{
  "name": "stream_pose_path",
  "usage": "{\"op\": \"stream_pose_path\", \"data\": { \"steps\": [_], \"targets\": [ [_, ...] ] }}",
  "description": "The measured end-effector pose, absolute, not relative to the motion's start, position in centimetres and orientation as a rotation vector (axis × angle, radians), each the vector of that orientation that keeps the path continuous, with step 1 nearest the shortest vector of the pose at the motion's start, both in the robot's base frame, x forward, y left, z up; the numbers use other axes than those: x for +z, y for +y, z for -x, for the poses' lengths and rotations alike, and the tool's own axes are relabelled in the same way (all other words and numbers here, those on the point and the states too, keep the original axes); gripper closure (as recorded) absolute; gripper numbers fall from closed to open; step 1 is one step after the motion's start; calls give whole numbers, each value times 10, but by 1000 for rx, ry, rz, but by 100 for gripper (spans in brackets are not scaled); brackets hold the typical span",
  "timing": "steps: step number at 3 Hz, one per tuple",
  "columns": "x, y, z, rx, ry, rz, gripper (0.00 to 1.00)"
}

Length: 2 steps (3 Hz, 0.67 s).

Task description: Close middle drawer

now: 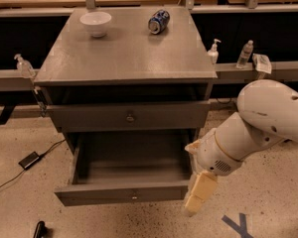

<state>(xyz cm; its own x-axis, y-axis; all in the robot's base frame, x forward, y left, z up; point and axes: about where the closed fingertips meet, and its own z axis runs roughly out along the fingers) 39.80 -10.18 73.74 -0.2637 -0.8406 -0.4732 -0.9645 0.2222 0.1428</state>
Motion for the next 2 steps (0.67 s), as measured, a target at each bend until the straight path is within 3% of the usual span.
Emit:
{"op": "stream_pose_path", "data": {
  "steps": [2],
  "targets": [
    [715, -98, -397, 642, 2180, 1713, 0]
  ]
}}
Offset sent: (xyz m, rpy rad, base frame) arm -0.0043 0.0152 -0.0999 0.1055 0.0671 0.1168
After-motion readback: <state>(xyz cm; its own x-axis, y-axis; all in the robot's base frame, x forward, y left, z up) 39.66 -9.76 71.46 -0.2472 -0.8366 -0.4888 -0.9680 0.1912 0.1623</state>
